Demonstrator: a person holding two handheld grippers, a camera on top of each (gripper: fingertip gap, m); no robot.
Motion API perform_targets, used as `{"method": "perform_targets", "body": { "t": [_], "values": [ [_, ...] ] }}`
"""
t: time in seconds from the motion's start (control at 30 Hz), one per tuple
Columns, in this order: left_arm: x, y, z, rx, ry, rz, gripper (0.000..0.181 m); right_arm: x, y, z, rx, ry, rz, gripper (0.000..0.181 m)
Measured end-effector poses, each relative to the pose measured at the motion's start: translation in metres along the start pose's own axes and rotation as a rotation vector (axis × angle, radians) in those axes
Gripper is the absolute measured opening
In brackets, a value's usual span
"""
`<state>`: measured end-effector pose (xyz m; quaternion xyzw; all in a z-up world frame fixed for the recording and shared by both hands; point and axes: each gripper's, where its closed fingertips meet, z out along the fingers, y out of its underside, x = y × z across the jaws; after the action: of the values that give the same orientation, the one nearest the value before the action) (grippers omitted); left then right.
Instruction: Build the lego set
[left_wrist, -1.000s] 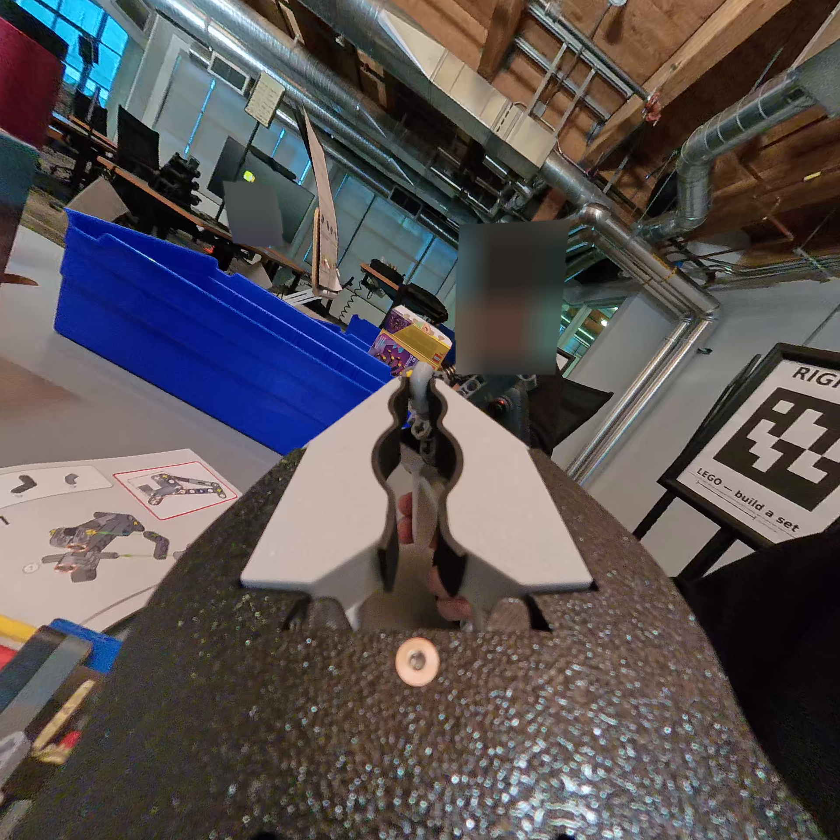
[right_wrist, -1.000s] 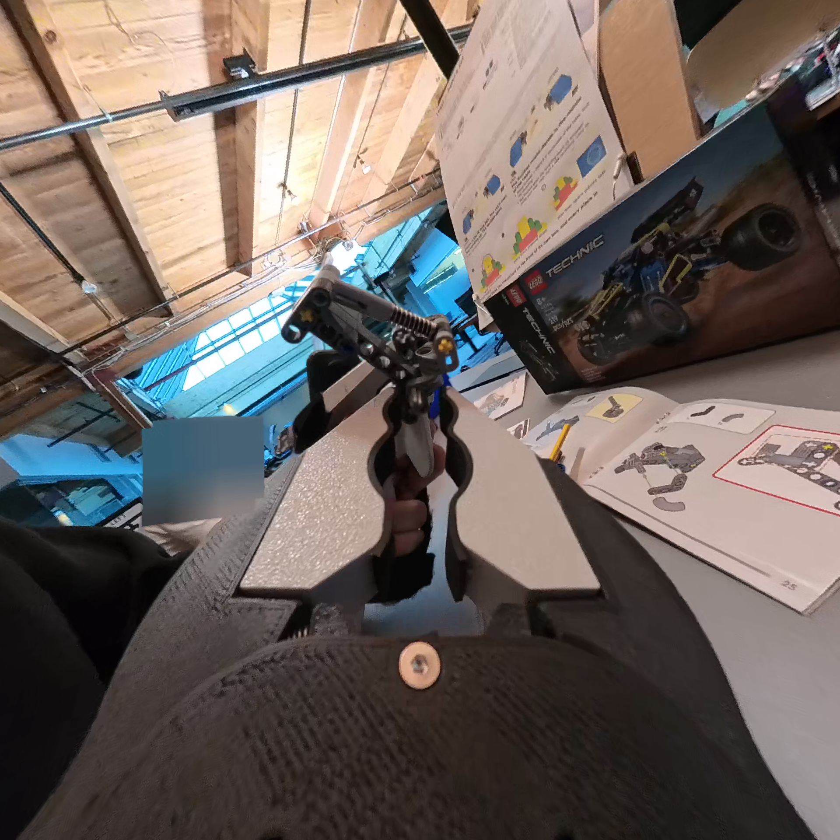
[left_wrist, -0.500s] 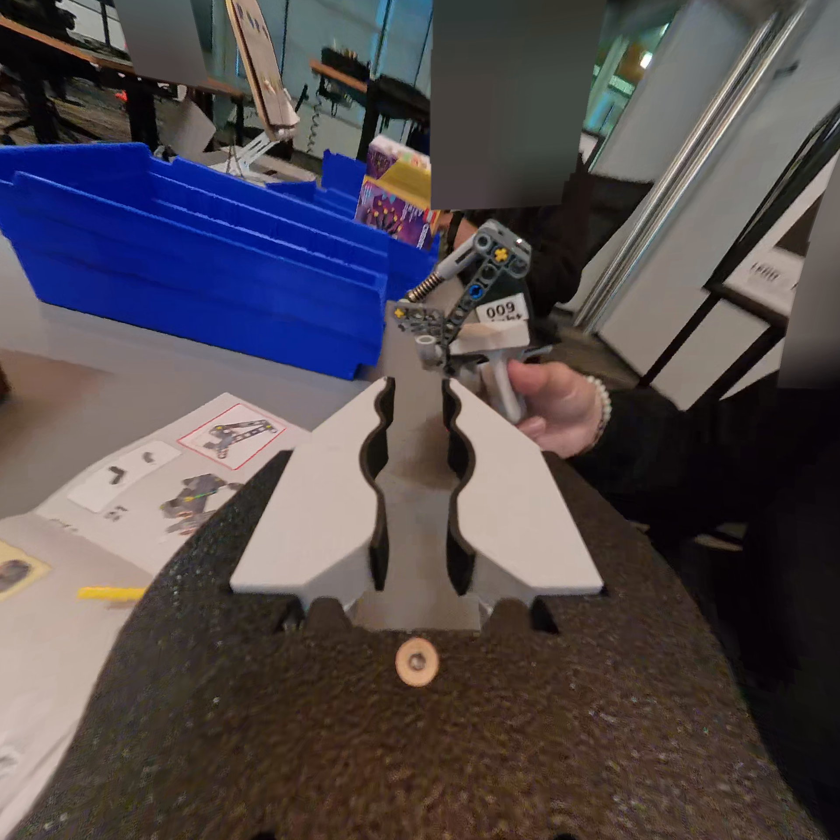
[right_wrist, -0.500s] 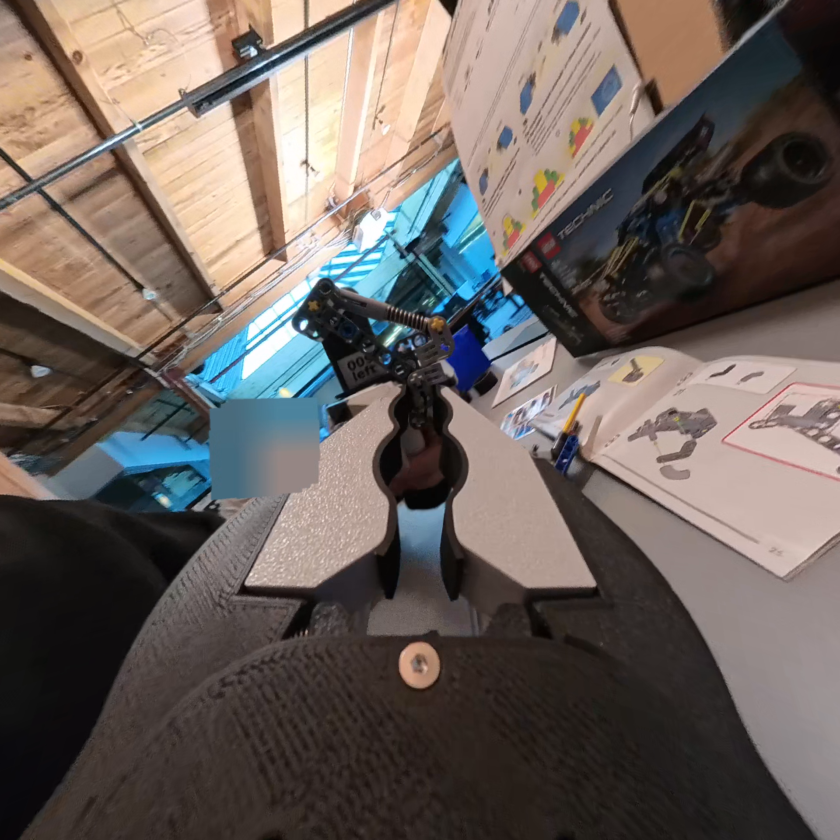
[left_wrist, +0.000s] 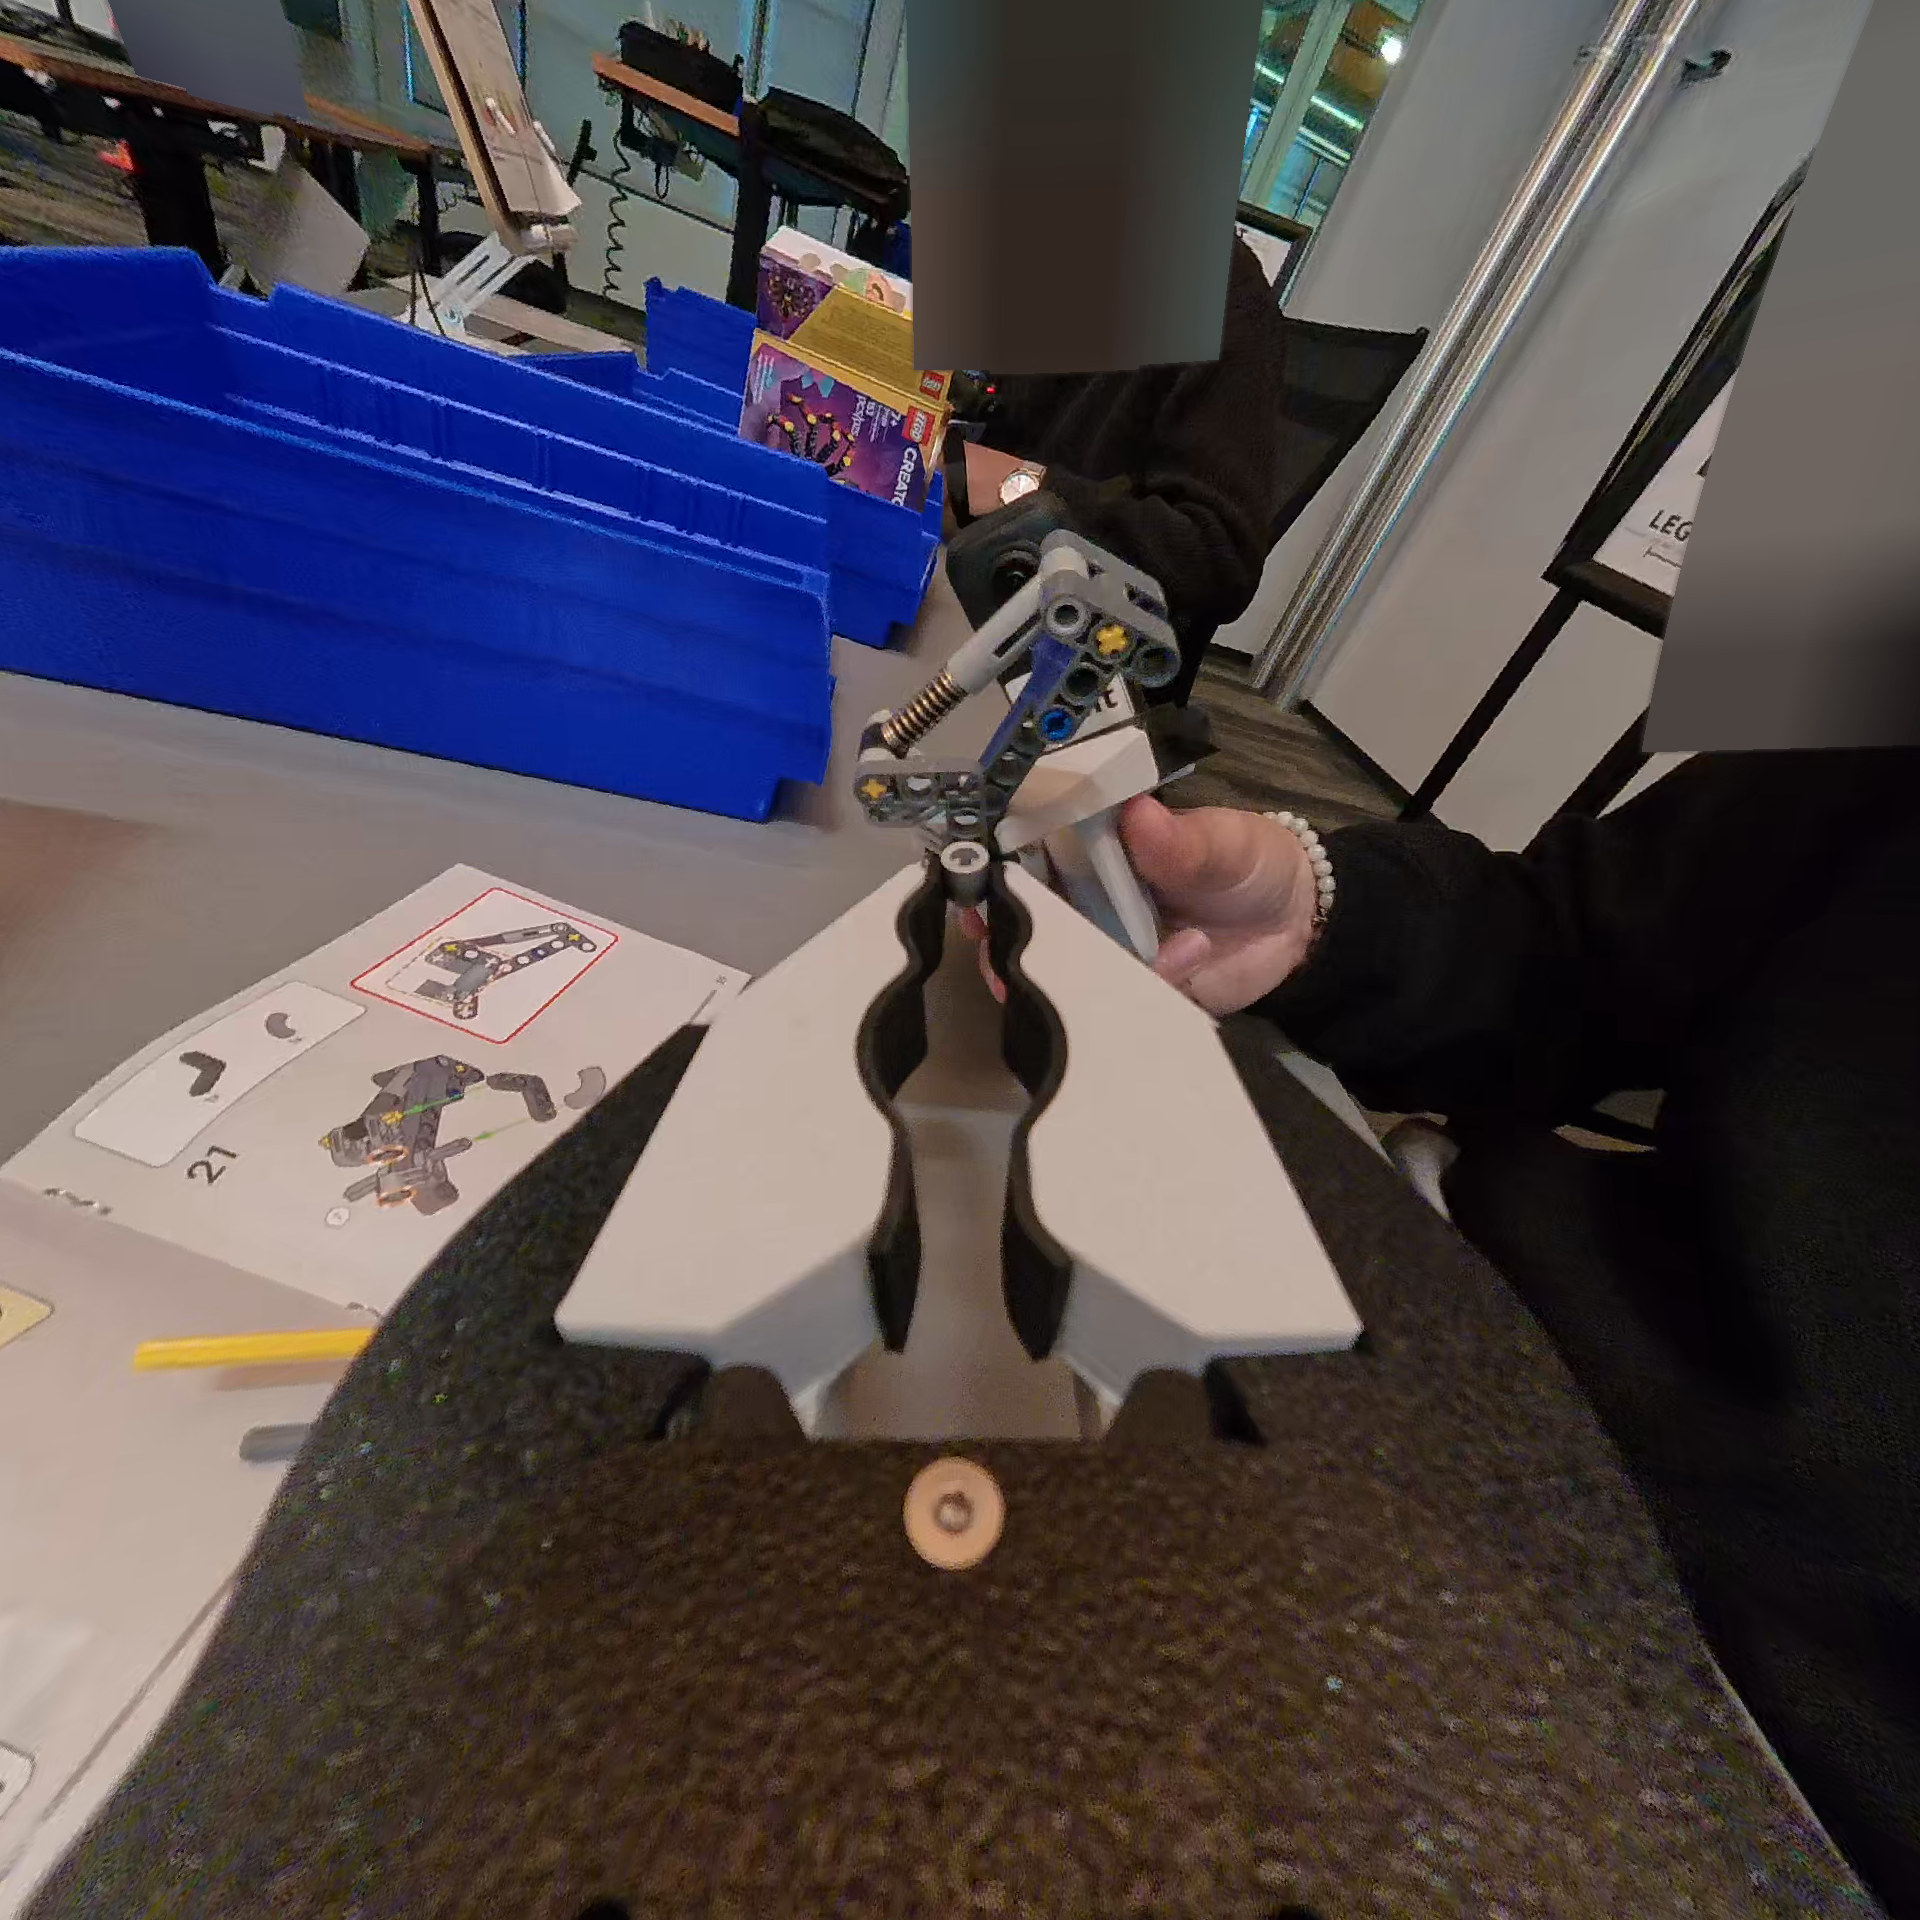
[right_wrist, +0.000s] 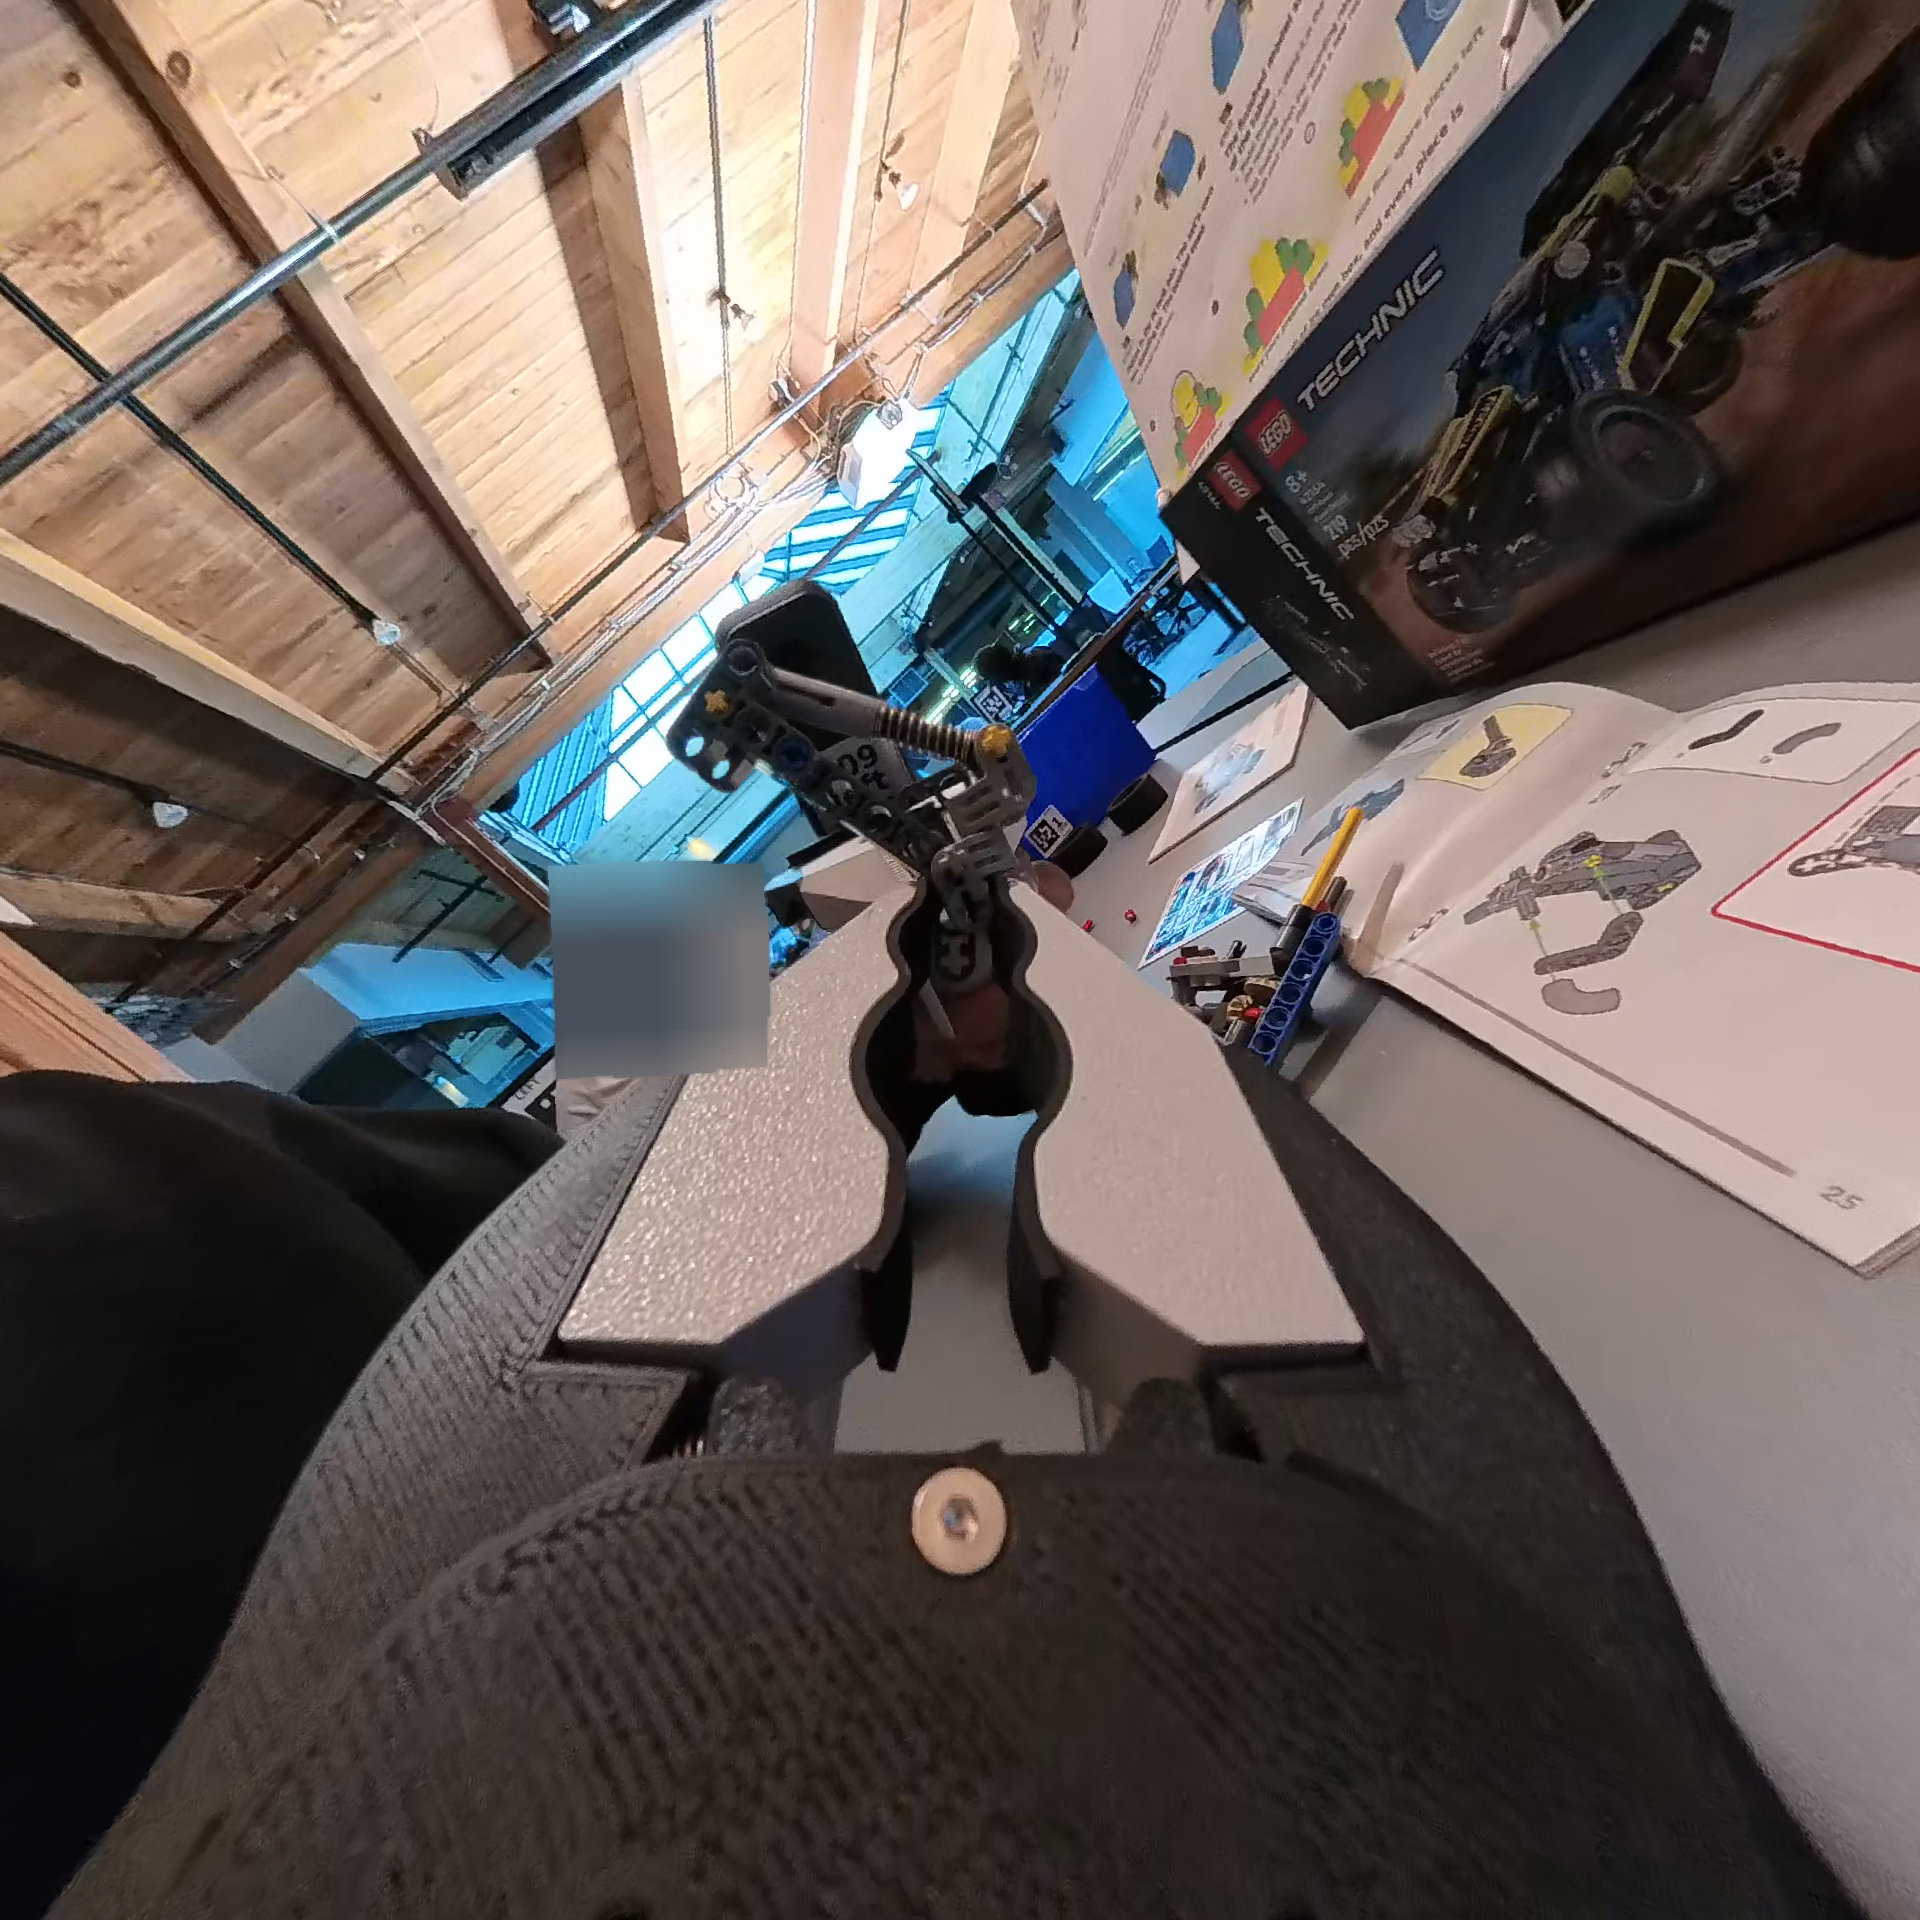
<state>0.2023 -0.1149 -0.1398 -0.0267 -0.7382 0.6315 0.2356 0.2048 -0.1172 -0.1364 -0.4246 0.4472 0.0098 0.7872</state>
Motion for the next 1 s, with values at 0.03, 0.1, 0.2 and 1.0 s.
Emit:
{"method": "perform_targets", "body": {
  "t": [0.03, 0.1, 0.2, 1.0],
  "values": [
    [0.000, 0.001, 0.000, -0.005, 0.001, -0.004, 0.005, 0.000, 0.001, 0.000, -0.009, 0.000, -0.004, 0.008],
    [-0.001, 0.000, 0.001, -0.007, -0.009, -0.007, 0.005, 0.001, -0.001, -0.001, 0.001, 0.004, -0.011, 0.008],
    [0.001, -0.002, 0.002, -0.008, -0.012, -0.004, 0.005, -0.001, -0.003, -0.002, 0.017, -0.015, -0.009, 0.009],
    [-0.006, -0.014, 0.011, 0.218, -0.139, -0.111, 0.005, 0.002, -0.020, -0.004, 0.234, -0.002, 0.089, 0.008]
  ]
}}
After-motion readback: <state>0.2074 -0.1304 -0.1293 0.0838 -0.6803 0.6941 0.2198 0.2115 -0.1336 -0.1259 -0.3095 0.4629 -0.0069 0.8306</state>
